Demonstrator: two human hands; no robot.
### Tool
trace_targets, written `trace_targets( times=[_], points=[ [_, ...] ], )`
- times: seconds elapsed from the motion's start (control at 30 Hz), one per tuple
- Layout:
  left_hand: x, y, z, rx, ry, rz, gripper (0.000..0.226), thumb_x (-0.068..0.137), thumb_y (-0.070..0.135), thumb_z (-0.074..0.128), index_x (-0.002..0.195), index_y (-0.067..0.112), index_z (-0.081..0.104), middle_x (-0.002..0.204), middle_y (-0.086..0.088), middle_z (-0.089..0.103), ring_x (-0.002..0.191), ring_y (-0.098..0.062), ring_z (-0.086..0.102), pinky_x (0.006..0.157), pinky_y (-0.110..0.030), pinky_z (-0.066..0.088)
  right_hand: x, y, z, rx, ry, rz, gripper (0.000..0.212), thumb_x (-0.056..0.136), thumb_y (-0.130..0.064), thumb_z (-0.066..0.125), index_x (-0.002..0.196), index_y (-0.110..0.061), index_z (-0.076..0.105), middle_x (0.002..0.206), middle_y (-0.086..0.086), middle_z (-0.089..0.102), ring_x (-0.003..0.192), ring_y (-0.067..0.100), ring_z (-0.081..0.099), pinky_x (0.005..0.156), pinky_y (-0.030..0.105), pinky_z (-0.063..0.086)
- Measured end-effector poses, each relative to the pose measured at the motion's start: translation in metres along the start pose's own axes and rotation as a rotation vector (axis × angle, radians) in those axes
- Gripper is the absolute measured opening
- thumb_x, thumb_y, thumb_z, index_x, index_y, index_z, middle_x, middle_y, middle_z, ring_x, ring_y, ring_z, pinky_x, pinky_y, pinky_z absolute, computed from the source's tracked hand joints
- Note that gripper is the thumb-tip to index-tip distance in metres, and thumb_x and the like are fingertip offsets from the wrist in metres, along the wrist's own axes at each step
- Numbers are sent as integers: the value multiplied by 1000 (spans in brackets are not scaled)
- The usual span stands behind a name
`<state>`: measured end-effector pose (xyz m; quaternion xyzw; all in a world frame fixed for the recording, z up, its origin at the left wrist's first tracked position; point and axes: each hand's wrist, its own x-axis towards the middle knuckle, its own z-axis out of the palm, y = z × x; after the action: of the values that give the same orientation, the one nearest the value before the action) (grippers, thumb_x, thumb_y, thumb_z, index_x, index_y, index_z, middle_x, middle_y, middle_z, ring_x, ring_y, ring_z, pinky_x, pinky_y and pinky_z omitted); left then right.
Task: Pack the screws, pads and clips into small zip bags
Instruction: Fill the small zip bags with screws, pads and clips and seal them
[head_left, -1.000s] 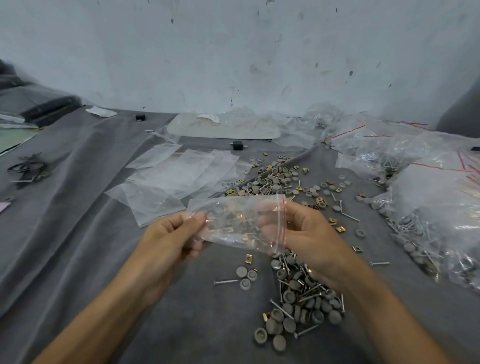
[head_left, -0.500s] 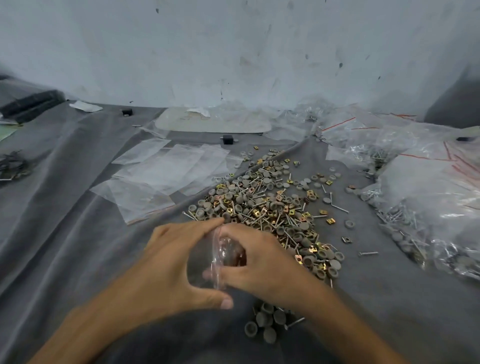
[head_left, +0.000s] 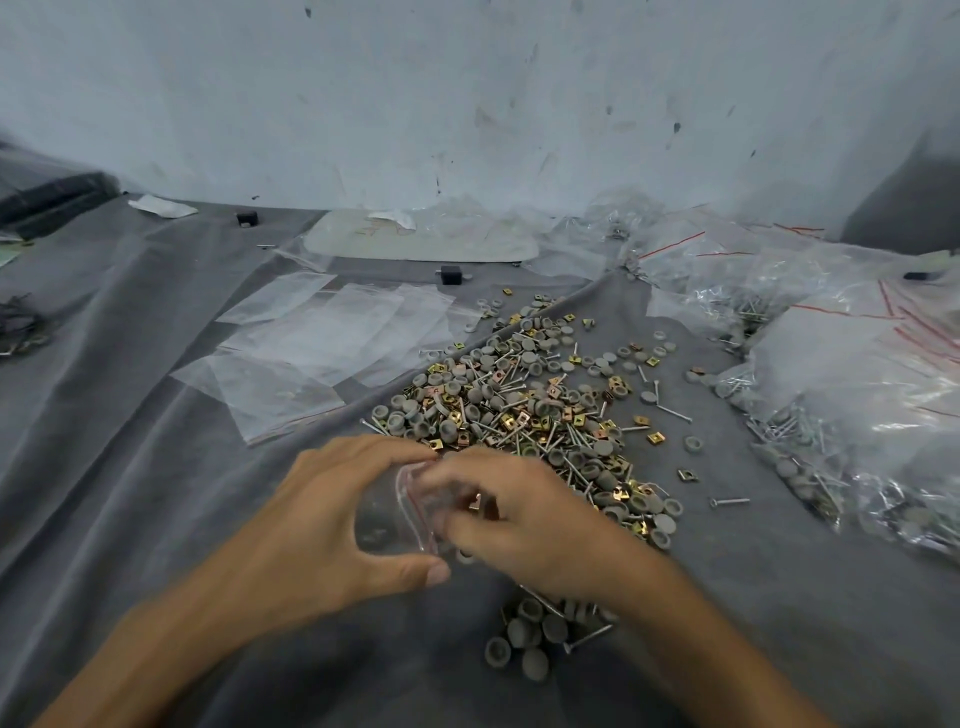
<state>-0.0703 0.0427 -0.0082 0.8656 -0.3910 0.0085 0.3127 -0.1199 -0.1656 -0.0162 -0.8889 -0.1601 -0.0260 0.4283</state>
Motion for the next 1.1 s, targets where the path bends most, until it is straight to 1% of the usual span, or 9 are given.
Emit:
trace_targets(
  times=[0.1, 0.23, 0.3, 0.4, 0.47, 0.6, 0.73, 0.87, 1.1],
  points=[
    [0, -4, 0, -4, 41, -40, 72, 56, 85, 65, 121, 55, 53, 127, 40, 50, 125, 12, 40, 105, -18, 32, 5, 14, -37, 8, 93, 91, 17, 95, -20, 68, 104, -34, 73, 95, -18, 71, 82, 4, 67, 69, 21, 53],
    [0, -4, 2, -11, 54, -41, 74, 57, 87, 62, 123, 55, 53, 132, 45, 42, 124, 18, 35, 103, -11, 28, 19, 55, -74, -302, 288, 256, 17, 98, -22, 64, 112, -30, 70, 112, -17, 68, 99, 3, 63, 84, 28, 52],
    [0, -4, 3, -17, 39, -38, 75, 59, 88, 62, 125, 54, 53, 130, 43, 46, 126, 15, 37, 107, -16, 30, 28, 71, -77, -437, 263, 310, 22, 100, -25, 60, 121, -30, 66, 124, -10, 64, 111, 9, 58, 89, 29, 45],
    [1, -5, 6, -18, 17, -40, 76, 60, 89, 62, 128, 55, 51, 130, 38, 51, 130, 6, 41, 112, -30, 33, 40, 82, -74, -537, 99, 318, 34, 103, -25, 53, 136, -26, 60, 136, 0, 58, 125, 19, 51, 103, 35, 42],
    [1, -6, 7, -17, 17, -50, 76, 60, 90, 61, 127, 58, 50, 131, 40, 48, 129, 7, 40, 111, -29, 34, 42, 83, -71, -607, 29, 338, 38, 105, -26, 49, 142, -26, 55, 140, 2, 54, 130, 25, 47, 109, 43, 39],
    [0, -4, 7, -20, 11, -44, 71, 61, 89, 62, 125, 60, 49, 134, 46, 40, 128, 15, 32, 109, -26, 32, 39, 79, -67, -679, 70, 281, 29, 104, -29, 53, 130, -26, 63, 128, 0, 62, 120, 24, 54, 100, 41, 45],
    [0, 1, 5, -42, 10, -40, 66, 60, 80, 67, 120, 60, 48, 123, 48, 47, 125, 23, 29, 108, -21, 30, 34, 73, -64, -647, 135, 258, 22, 102, -31, 57, 122, -29, 66, 117, -5, 67, 109, 18, 60, 92, 39, 49],
    [-1, 3, 5, -6, 1, -29, 72, 60, 85, 70, 122, 58, 46, 123, 46, 45, 123, 27, 26, 108, -22, 30, 26, 69, -64, -580, 136, 261, 18, 104, -31, 53, 117, -29, 65, 111, -7, 67, 101, 15, 60, 85, 34, 48],
    [-3, -5, 11, 91, -56, -17, 86, 60, 81, 63, 135, 70, 23, 138, 45, 33, 130, 14, 30, 107, -13, 23, 5, 65, -67, -312, 343, 275, 11, 97, -30, 66, 106, -36, 66, 102, -13, 67, 92, 6, 62, 82, 32, 51]
  ],
)
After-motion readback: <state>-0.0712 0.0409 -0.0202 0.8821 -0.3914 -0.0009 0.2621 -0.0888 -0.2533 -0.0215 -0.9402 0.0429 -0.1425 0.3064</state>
